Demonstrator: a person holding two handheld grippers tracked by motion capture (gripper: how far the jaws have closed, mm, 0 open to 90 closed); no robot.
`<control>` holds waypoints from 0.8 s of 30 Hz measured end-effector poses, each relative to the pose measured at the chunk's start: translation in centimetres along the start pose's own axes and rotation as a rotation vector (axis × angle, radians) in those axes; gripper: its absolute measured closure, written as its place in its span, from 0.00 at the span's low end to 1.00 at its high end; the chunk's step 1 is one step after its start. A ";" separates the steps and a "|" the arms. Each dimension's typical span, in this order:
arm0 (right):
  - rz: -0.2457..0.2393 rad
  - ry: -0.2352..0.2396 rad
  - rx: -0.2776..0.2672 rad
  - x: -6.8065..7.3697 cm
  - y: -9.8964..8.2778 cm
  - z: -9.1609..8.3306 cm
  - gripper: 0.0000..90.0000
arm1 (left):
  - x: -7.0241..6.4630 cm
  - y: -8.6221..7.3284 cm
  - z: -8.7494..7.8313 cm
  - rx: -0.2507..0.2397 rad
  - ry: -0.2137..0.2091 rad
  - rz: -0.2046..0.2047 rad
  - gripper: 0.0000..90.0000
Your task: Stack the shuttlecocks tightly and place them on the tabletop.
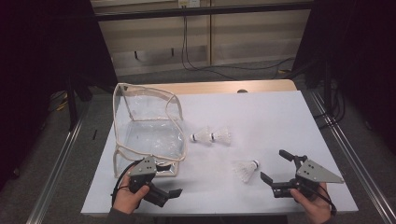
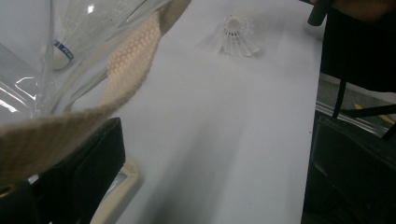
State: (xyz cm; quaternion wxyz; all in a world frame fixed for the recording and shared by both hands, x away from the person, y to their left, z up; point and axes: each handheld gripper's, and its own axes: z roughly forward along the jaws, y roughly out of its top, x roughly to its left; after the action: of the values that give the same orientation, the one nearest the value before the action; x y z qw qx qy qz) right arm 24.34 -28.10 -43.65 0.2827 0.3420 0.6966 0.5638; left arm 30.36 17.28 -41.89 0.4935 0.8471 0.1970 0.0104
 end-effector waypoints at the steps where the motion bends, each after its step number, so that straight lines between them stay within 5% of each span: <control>1: -0.002 -0.002 0.000 -0.1 0.0 0.0 0.01 | 0.0 0.0 0.0 0.000 -0.002 -0.002 0.03; 24: 0.007 -0.007 0.005 -0.3 -0.1 0.2 0.01 | 0.9 -0.7 -1.2 -0.027 0.020 -0.024 0.05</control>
State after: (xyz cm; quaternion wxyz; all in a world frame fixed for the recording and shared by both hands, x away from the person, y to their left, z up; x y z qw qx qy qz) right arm 24.68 -28.20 -43.79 0.2824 0.3473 0.6957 0.5618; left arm 30.73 18.92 -42.01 0.5030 0.8378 0.2119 0.0154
